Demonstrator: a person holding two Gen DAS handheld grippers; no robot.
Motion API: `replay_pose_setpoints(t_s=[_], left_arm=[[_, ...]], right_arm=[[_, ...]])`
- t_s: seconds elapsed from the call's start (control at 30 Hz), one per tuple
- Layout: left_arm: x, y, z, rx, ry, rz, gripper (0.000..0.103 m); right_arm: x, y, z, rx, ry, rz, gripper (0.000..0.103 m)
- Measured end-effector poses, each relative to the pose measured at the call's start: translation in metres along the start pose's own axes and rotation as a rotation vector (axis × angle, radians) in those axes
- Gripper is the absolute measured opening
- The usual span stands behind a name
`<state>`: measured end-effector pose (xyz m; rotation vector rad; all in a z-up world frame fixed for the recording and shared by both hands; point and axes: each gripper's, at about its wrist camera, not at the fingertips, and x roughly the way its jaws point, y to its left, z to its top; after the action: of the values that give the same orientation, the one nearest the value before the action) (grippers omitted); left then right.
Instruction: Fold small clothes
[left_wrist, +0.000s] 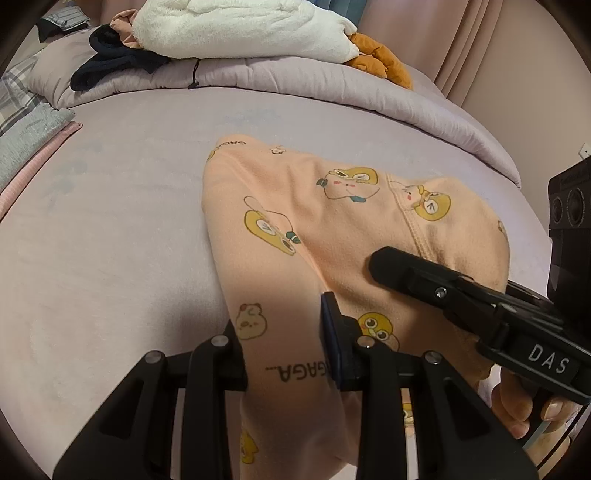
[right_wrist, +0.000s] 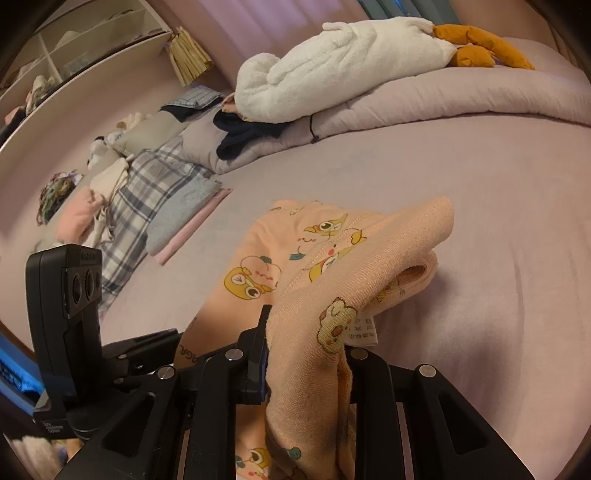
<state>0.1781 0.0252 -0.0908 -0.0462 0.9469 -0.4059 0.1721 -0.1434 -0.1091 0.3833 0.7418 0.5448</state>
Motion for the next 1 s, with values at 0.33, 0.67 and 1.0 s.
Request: replay_pose_setpoints(t_s=[0.33,0.67,1.0], left_arm=[[0.003,-0.001,-0.001,-0.004,0.008,0.007,0.032],[0.007,0.002,-0.003,-0.003,0.014,0.017,0.034],[0.009,0.002,-0.005,0.000,0.015,0.025,0.037]], right_arm=[[0.003,-0.003,0.000,0.009,0.007,-0.002,0.025],[0.005,-0.011,-0.003,0.024,0.013,-0.011,0.025],[0.006,-0.028,-0.008,0.089,0.022,-0.013,0.025]])
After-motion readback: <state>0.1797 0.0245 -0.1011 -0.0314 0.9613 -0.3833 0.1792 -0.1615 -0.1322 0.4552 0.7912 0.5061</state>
